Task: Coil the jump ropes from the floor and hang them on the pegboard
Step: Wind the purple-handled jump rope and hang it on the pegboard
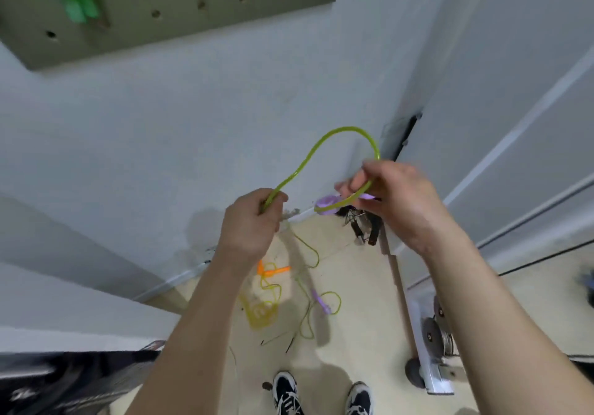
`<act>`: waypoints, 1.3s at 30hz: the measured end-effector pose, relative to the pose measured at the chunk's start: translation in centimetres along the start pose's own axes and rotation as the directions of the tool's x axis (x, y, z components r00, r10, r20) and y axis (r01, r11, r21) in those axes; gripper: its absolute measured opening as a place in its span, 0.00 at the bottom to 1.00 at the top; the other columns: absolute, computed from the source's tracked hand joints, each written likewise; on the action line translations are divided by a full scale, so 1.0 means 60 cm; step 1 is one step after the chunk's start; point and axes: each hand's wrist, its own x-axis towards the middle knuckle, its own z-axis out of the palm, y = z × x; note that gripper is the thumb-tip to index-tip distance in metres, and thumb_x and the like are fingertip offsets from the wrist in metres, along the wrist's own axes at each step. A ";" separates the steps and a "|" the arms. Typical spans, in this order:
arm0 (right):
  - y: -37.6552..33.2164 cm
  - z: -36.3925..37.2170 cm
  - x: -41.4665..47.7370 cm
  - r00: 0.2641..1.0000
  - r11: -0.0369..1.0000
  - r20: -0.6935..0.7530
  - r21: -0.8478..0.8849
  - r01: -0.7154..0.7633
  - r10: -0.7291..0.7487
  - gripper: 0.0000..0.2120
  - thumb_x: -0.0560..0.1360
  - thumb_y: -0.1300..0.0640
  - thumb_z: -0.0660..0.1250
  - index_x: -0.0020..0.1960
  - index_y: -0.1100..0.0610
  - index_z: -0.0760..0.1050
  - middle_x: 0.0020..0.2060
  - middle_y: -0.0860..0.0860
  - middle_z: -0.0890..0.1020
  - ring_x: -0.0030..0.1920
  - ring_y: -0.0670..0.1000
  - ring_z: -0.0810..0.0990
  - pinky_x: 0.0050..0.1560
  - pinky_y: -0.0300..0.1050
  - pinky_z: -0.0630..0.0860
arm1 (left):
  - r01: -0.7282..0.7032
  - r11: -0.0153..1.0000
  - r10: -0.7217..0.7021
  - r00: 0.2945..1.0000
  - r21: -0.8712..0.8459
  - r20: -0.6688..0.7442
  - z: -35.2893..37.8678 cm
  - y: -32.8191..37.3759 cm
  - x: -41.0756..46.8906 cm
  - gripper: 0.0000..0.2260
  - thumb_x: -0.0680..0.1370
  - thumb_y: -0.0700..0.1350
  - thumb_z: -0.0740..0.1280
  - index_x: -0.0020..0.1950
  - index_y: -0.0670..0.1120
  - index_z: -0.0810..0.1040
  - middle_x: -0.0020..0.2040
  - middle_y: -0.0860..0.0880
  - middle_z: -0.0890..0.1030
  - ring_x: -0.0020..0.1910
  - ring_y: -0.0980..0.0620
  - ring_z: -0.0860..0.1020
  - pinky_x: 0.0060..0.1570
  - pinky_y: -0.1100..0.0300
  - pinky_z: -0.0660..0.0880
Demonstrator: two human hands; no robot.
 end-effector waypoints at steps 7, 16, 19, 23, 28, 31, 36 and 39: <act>-0.006 -0.004 -0.089 0.887 0.989 0.437 -0.061 -0.133 0.146 0.22 0.76 0.66 0.63 0.66 0.48 0.74 0.31 0.55 0.69 0.22 0.46 0.59 0.22 0.38 0.52 | -0.182 0.884 0.173 0.983 -0.431 -0.059 -0.039 0.195 -0.107 0.09 0.79 0.40 0.63 0.41 0.44 0.80 0.24 0.49 0.69 0.24 0.55 0.65 0.25 0.66 0.62; 0.143 -0.035 -0.265 0.948 0.839 0.268 -0.545 0.003 0.170 0.14 0.80 0.51 0.63 0.47 0.59 0.83 0.33 0.48 0.76 0.24 0.39 0.69 0.29 0.28 0.65 | -0.318 0.706 0.291 0.945 -0.632 -0.151 -0.015 0.316 -0.250 0.09 0.78 0.37 0.61 0.41 0.41 0.79 0.30 0.48 0.73 0.26 0.55 0.67 0.24 0.66 0.59; 0.111 -0.062 -0.314 0.924 0.945 0.361 -0.326 -0.003 0.127 0.18 0.82 0.51 0.59 0.43 0.61 0.81 0.29 0.51 0.76 0.22 0.43 0.63 0.23 0.34 0.59 | -0.216 0.788 0.173 0.976 -0.577 -0.128 -0.003 0.282 -0.308 0.11 0.71 0.35 0.64 0.49 0.44 0.81 0.44 0.50 0.78 0.41 0.57 0.74 0.39 0.61 0.75; 0.039 -0.056 -0.348 0.880 0.994 0.469 0.034 -0.099 0.072 0.19 0.82 0.51 0.57 0.41 0.60 0.78 0.27 0.52 0.77 0.19 0.42 0.56 0.21 0.33 0.49 | 0.112 0.895 -0.109 0.994 -0.431 0.032 0.043 0.172 -0.423 0.27 0.68 0.50 0.69 0.67 0.46 0.73 0.58 0.55 0.77 0.55 0.62 0.76 0.63 0.46 0.73; -0.029 -0.023 -0.368 0.862 0.996 0.500 -0.037 -0.079 0.087 0.19 0.83 0.50 0.56 0.41 0.60 0.76 0.24 0.50 0.76 0.18 0.41 0.58 0.19 0.31 0.50 | 0.208 0.924 -0.075 0.922 -0.322 0.379 0.062 0.109 -0.568 0.12 0.79 0.51 0.61 0.55 0.47 0.79 0.45 0.51 0.82 0.48 0.52 0.79 0.61 0.46 0.72; -0.037 -0.010 -0.370 0.883 0.985 0.452 -0.160 -0.058 0.125 0.22 0.82 0.45 0.55 0.44 0.61 0.78 0.26 0.51 0.81 0.19 0.42 0.59 0.18 0.31 0.51 | 0.124 0.967 -0.094 0.986 -0.225 0.139 0.027 0.116 -0.606 0.10 0.82 0.44 0.59 0.48 0.42 0.79 0.37 0.49 0.81 0.38 0.55 0.79 0.45 0.55 0.75; 0.009 -0.005 -0.408 0.784 0.859 0.535 -0.512 0.005 0.315 0.40 0.73 0.26 0.48 0.54 0.58 0.81 0.49 0.50 0.86 0.28 0.45 0.62 0.22 0.35 0.50 | -0.056 0.941 0.004 0.988 -0.334 -0.153 -0.049 0.196 -0.652 0.12 0.83 0.46 0.55 0.44 0.44 0.72 0.36 0.47 0.83 0.32 0.52 0.82 0.32 0.62 0.76; 0.101 0.019 -0.469 0.493 0.934 0.802 -0.352 -0.067 0.338 0.33 0.69 0.28 0.62 0.59 0.53 0.80 0.57 0.50 0.83 0.32 0.43 0.62 0.24 0.32 0.51 | -0.230 0.853 0.068 0.939 -0.469 -0.337 -0.097 0.254 -0.651 0.12 0.84 0.47 0.54 0.43 0.46 0.69 0.35 0.47 0.83 0.29 0.53 0.82 0.26 0.66 0.74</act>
